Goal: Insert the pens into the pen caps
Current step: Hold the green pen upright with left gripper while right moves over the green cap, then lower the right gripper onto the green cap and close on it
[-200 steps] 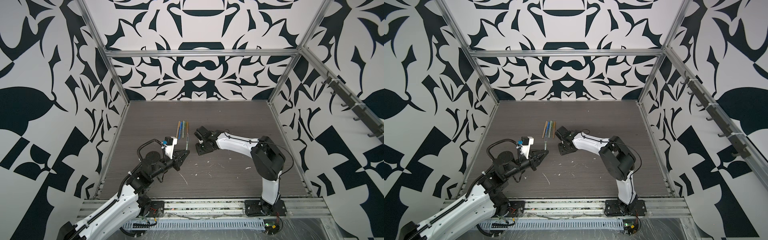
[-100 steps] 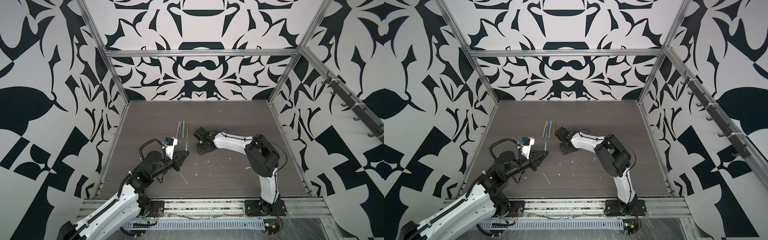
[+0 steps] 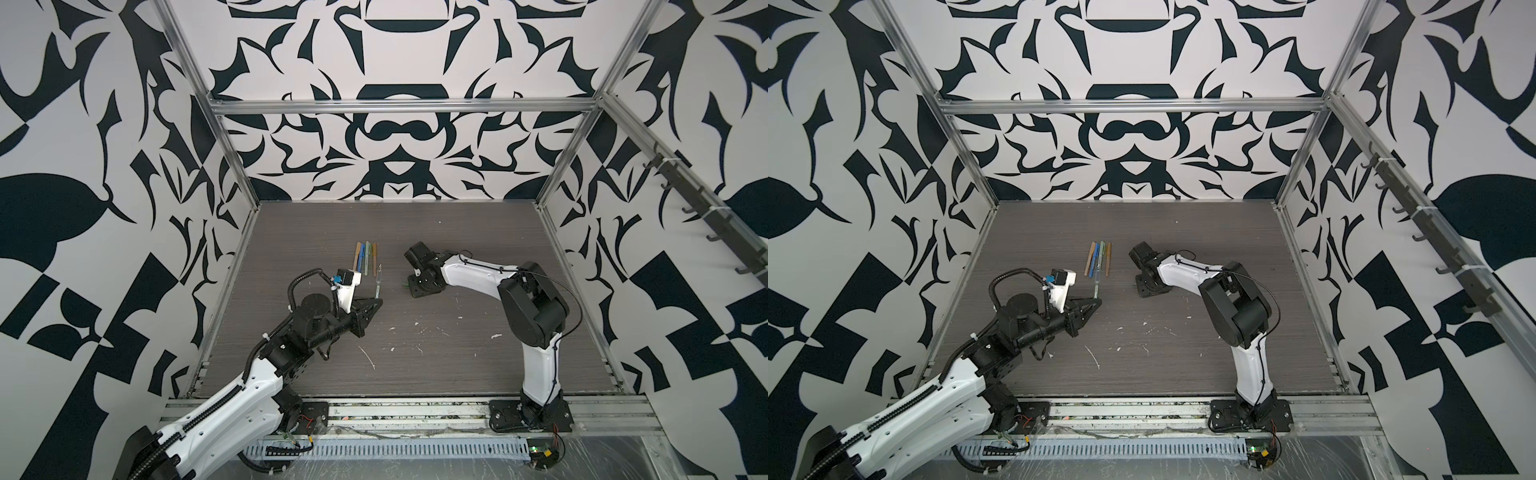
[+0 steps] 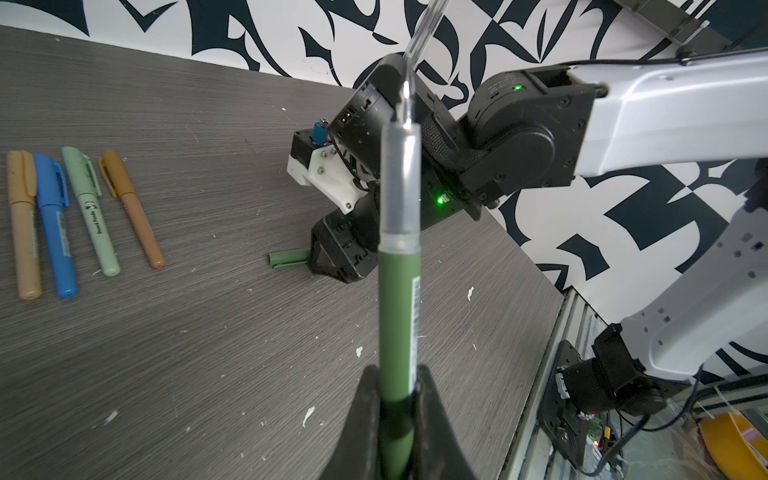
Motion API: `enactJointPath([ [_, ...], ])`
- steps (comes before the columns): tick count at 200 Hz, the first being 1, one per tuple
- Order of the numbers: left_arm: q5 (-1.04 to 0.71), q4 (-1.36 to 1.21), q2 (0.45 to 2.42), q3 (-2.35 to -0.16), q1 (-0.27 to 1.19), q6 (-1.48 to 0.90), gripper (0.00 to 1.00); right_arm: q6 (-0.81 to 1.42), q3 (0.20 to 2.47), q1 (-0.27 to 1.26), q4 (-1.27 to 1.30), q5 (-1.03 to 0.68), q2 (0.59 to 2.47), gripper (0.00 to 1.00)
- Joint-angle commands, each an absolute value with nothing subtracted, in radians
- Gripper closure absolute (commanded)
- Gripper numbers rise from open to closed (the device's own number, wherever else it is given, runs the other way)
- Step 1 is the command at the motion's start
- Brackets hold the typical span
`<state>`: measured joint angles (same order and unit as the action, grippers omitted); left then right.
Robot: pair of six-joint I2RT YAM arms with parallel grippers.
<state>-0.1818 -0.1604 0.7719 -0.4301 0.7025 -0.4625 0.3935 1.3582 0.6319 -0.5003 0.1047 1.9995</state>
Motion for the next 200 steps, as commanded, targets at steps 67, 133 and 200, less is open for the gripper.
enactJointPath([
  [67, -0.175, -0.170, 0.818, -0.484, 0.718, -0.447, 0.99, 0.326, 1.548, 0.595, -0.521, 0.010, 2.115, 0.58],
  [133, -0.163, -0.137, 0.813, -0.494, 0.721, -0.433, 0.99, 0.296, 1.662, 0.565, -0.521, -0.074, 2.168, 0.59],
  [200, -0.158, -0.123, 0.774, -0.473, 0.719, -0.439, 0.99, 0.405, 1.606, 0.546, -0.461, -0.154, 2.078, 0.66],
])
